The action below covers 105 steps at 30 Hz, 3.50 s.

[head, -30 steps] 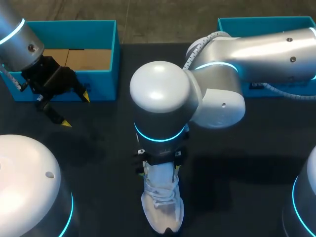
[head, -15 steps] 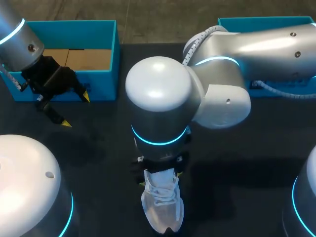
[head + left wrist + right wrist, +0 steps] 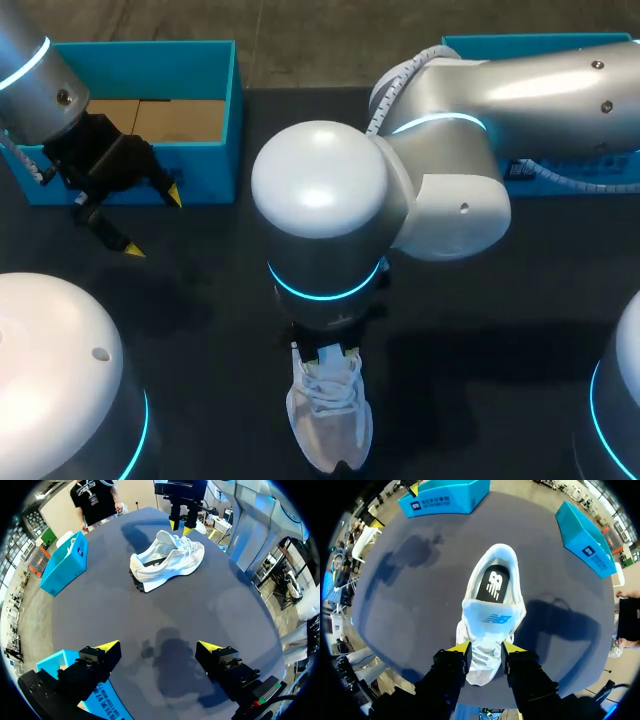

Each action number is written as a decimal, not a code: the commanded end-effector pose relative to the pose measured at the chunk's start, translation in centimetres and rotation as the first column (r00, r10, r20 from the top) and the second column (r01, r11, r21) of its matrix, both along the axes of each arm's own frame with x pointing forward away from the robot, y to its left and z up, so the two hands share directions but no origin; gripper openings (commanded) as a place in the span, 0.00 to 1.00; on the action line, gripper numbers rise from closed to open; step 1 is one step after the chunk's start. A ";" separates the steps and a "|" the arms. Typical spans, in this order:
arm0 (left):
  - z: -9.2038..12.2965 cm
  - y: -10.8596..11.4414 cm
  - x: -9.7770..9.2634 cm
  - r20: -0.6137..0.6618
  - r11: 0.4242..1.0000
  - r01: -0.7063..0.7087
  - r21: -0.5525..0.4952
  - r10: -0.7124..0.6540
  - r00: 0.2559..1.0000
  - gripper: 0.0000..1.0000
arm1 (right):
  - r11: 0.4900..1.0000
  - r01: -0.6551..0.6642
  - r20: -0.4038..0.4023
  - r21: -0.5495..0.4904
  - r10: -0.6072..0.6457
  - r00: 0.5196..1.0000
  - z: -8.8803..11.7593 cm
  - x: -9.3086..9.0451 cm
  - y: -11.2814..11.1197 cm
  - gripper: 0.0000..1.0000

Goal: Take the shoe out of the shoebox, open the shoe tongue, remove and reinsert the insole, then place the shoe into the shoebox

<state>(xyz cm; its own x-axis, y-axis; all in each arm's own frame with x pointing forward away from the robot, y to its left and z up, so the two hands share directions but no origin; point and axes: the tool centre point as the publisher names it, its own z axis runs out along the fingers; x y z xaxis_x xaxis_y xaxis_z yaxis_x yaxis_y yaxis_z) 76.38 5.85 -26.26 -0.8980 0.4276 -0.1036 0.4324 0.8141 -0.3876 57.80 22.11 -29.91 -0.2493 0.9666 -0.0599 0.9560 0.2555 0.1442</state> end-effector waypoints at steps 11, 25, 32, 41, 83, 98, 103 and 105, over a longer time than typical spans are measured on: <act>0.1 0.0 -0.1 0.001 1.000 -0.001 0.003 0.001 1.000 1.00 | 0.961 0.277 0.031 -0.020 -0.276 0.961 -2.6 2.2 0.4 0.33; 0.1 0.0 -0.1 0.001 1.000 -0.001 0.003 0.001 1.000 1.00 | 0.953 0.303 0.055 -0.029 -0.301 0.952 -3.0 2.8 0.3 0.29; 0.1 0.0 -0.1 0.001 1.000 -0.001 0.003 0.001 1.000 1.00 | 0.956 0.294 0.071 -0.024 -0.292 0.954 -2.5 2.0 0.4 0.30; 0.1 0.0 -0.1 0.001 1.000 -0.001 0.003 0.001 1.000 1.00 | 0.971 0.240 0.035 -0.006 -0.240 0.970 -4.9 4.0 0.4 0.33; 0.1 0.0 -0.1 0.001 1.000 -0.001 0.003 0.001 1.000 1.00 | 0.618 -0.779 0.094 0.110 0.773 0.627 3.0 7.1 -0.3 1.00; 0.1 0.0 0.0 0.000 1.000 0.012 -0.006 -0.012 1.000 1.00 | 0.541 -0.841 0.066 0.003 0.839 0.540 3.0 8.3 0.3 1.00; -0.2 0.3 0.8 -0.007 0.999 0.044 -0.020 -0.044 0.999 1.00 | 0.454 -0.889 0.051 -0.066 0.891 0.452 3.0 9.6 0.6 1.00; -0.3 0.4 1.1 -0.015 0.998 0.052 -0.026 -0.053 0.998 1.00 | 0.443 -0.893 0.039 -0.077 0.896 0.441 2.8 10.2 0.5 1.00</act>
